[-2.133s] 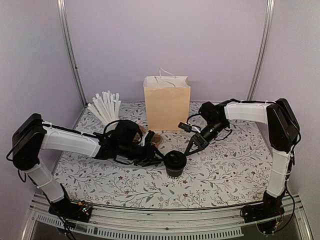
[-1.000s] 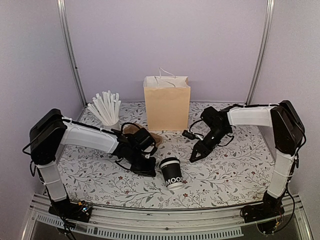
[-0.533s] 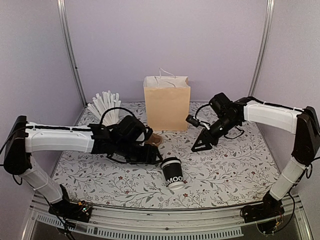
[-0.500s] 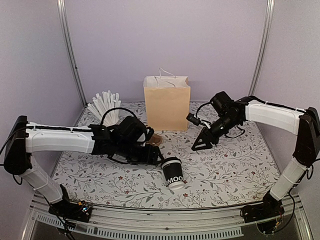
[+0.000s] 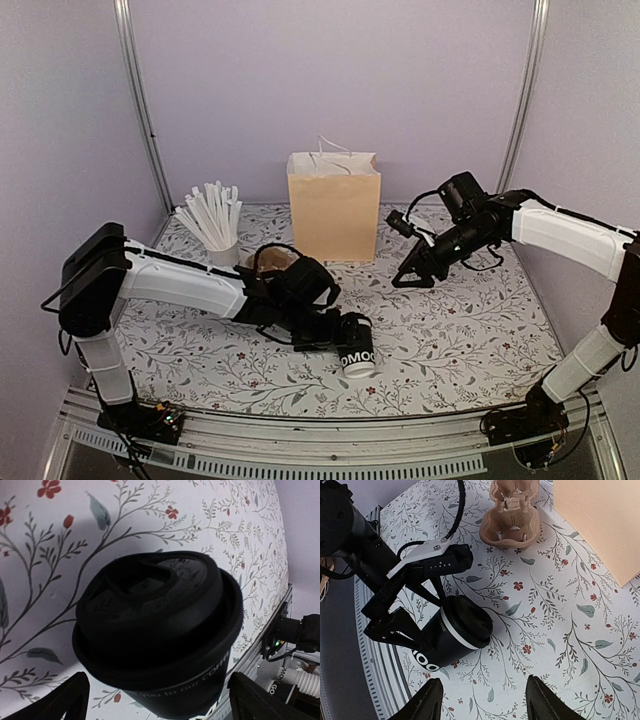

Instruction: Pack the takeout coffee

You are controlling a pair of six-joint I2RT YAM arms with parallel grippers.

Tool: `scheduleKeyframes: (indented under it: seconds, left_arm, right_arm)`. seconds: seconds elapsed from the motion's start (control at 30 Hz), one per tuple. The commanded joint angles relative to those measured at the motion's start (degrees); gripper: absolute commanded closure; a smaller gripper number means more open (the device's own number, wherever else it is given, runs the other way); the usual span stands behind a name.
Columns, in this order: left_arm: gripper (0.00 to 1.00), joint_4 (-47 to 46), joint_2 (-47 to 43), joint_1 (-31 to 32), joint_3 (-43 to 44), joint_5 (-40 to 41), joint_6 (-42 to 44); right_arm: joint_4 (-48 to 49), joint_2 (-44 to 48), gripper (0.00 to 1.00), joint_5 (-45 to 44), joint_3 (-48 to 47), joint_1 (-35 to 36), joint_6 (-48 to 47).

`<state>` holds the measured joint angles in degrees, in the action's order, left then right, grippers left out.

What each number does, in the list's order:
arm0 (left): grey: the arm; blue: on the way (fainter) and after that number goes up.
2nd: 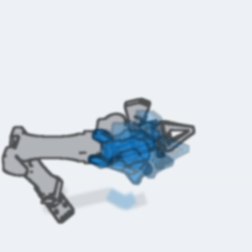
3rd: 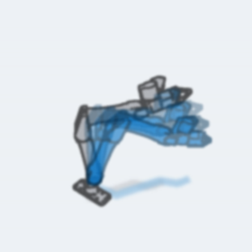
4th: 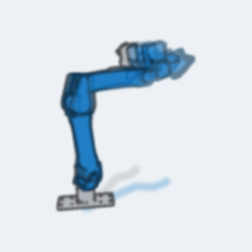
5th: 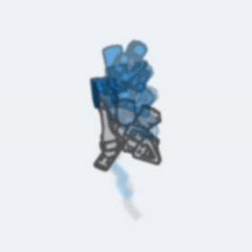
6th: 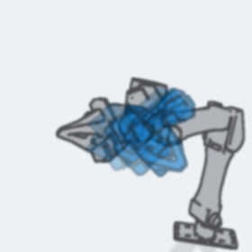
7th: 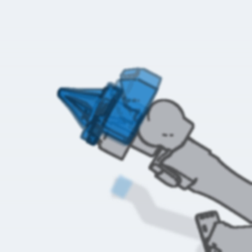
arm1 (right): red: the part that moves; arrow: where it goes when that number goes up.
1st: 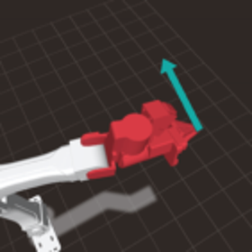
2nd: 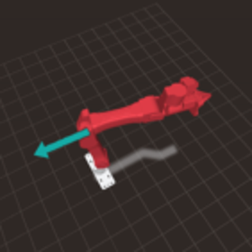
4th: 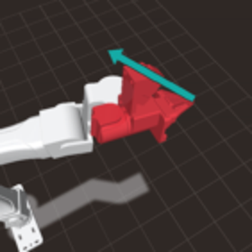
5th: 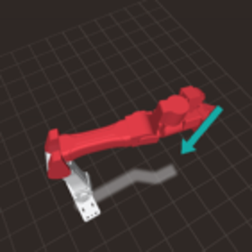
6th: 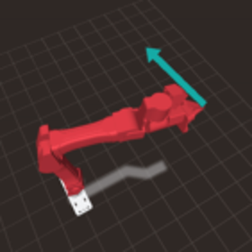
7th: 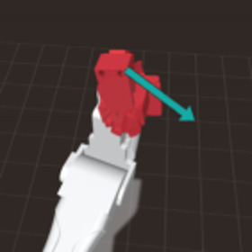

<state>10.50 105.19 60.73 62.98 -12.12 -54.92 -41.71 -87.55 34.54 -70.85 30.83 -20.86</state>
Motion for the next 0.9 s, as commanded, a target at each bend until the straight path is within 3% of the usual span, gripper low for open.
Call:
scheduleKeyframes:
  seconds: [0.0, 0.5, 0.7, 0.87]
  left_arm:
    - [0.02, -2.4, 4.1, -0.1, 5.0, -3.6, 0.3]
    - [0.11, -11.7, 12.1, -2.3, 10.0, -11.6, 2.1]
    - [0.22, -13.9, 9.6, -2.4, 8.7, -12.4, 6.8]
    - [0.26, -15.5, 6.1, -2.7, 6.3, -14.8, 13.0]
  right_arm:
    - [1.3, 1.0, 0.4, 0.1, 1.0, -0.4, -0.5]
    - [1.4, -1.2, 0.4, 1.2, 0.7, -0.7, -0.7]
    - [1.1, -0.2, 0.4, 1.1, 1.1, -1.7, -1.4]
    - [0.7, 0.9, 0.4, 3.4, 0.3, -3.4, -2.4]
